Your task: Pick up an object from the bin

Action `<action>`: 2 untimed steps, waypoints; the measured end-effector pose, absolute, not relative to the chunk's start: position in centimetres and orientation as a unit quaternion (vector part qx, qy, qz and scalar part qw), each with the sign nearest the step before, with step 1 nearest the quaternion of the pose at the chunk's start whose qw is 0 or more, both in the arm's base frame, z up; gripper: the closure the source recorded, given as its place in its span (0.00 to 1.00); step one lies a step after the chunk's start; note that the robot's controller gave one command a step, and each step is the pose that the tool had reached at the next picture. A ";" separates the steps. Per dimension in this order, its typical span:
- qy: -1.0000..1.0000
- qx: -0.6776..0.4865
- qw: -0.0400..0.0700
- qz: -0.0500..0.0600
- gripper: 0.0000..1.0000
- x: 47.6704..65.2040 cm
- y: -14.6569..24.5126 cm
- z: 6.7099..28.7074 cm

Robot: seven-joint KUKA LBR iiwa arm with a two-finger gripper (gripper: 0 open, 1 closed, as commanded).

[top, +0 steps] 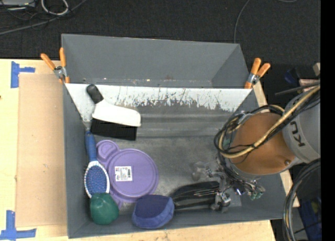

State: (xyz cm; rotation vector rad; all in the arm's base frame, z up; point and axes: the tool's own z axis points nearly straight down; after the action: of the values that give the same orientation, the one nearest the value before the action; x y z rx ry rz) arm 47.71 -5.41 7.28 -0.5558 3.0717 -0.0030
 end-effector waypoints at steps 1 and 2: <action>0.983 -0.184 0.010 -0.001 1.00 47.7 -5.4 7.2; 0.983 -0.184 0.010 -0.001 1.00 47.7 -5.4 7.3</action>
Offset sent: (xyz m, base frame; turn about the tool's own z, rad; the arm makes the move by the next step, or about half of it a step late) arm 0.0000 0.0000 0.0000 0.0000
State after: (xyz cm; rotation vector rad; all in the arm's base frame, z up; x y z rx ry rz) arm 47.73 -5.42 7.26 -0.5737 3.0690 -0.0024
